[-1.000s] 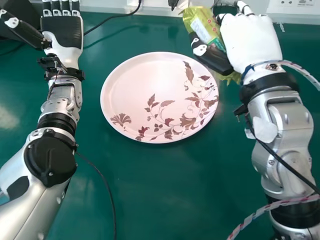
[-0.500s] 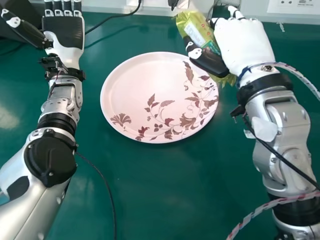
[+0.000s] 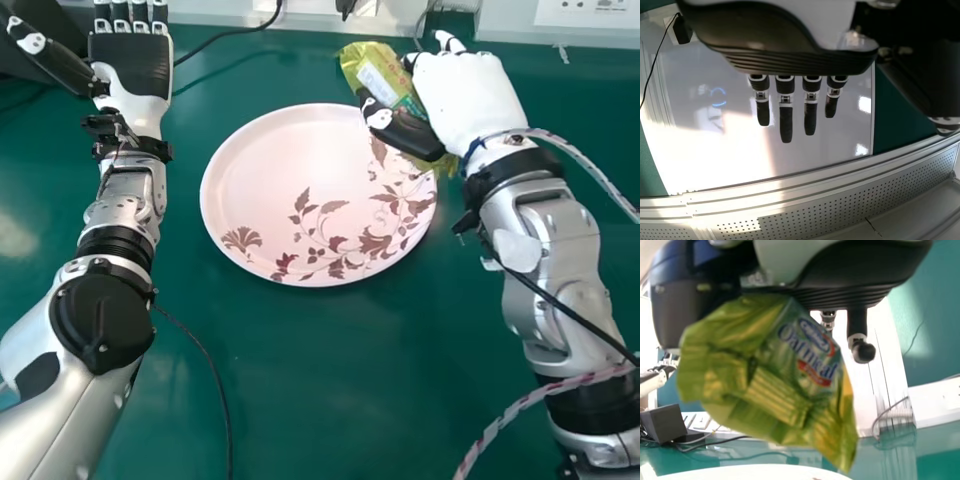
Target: Pick up biscuit and place it in the plate
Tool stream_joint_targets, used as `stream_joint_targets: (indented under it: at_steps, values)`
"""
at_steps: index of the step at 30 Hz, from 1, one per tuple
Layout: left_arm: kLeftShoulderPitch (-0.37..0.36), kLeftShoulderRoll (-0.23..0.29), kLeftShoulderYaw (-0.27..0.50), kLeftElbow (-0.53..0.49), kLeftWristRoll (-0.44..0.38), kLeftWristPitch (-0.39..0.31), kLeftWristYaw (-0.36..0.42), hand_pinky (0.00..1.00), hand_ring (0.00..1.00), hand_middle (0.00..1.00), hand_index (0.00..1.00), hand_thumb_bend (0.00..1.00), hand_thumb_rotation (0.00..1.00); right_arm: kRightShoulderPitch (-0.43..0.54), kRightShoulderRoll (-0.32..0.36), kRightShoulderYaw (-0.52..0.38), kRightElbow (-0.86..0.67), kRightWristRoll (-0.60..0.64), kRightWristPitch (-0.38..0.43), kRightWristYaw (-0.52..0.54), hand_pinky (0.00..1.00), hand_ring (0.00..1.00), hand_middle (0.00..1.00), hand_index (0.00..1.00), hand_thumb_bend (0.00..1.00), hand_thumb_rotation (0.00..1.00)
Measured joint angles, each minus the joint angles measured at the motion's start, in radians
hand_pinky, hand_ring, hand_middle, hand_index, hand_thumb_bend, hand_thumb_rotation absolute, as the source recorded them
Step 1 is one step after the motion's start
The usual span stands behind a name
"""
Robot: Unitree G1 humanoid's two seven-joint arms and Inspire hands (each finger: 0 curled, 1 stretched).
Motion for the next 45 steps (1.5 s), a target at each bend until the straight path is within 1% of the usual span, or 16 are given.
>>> stream_joint_targets:
  at_steps: [4, 8, 14, 20, 24, 31, 45]
  values:
    - [0.0, -0.001, 0.0, 0.0, 0.0, -0.001, 0.0, 0.89, 0.81, 0.89, 0.99, 1.0, 0.37, -0.013, -0.005, 0.025, 0.029, 0.002, -0.009, -0.004, 0.05, 0.12, 0.19, 0.49, 0.5, 0.05]
    - [0.0, -0.001, 0.0, 0.0, 0.0, -0.002, -0.001, 0.86, 0.79, 0.87, 0.98, 1.0, 0.36, -0.022, -0.007, 0.041, 0.053, 0.012, -0.025, -0.028, 0.05, 0.12, 0.19, 0.49, 0.5, 0.05]
    - [0.0, -0.002, 0.0, 0.0, 0.0, -0.001, -0.002, 0.85, 0.76, 0.86, 0.96, 1.0, 0.35, -0.042, -0.008, 0.065, 0.091, 0.027, -0.046, -0.06, 0.05, 0.12, 0.2, 0.49, 0.5, 0.04]
    - [0.0, -0.002, 0.0, 0.0, 0.001, 0.0, -0.002, 0.87, 0.77, 0.87, 0.96, 1.0, 0.37, -0.046, -0.007, 0.094, 0.12, 0.037, -0.05, -0.071, 0.05, 0.12, 0.2, 0.49, 0.5, 0.04]
    - [0.0, -0.002, 0.0, 0.0, 0.005, 0.002, -0.002, 0.87, 0.78, 0.87, 0.96, 1.0, 0.37, -0.048, -0.005, 0.108, 0.13, 0.042, -0.05, -0.071, 0.04, 0.12, 0.19, 0.49, 0.5, 0.04]
    - [0.0, -0.002, 0.0, 0.0, 0.007, -0.001, -0.003, 0.9, 0.79, 0.87, 0.96, 1.0, 0.36, -0.052, -0.004, 0.123, 0.156, 0.069, -0.061, -0.078, 0.05, 0.12, 0.2, 0.49, 0.5, 0.05]
    - [0.0, -0.003, 0.0, 0.0, 0.009, -0.001, -0.003, 0.88, 0.78, 0.86, 0.95, 1.0, 0.38, -0.093, -0.002, 0.16, 0.258, 0.091, -0.073, -0.103, 0.05, 0.12, 0.2, 0.49, 0.5, 0.04]
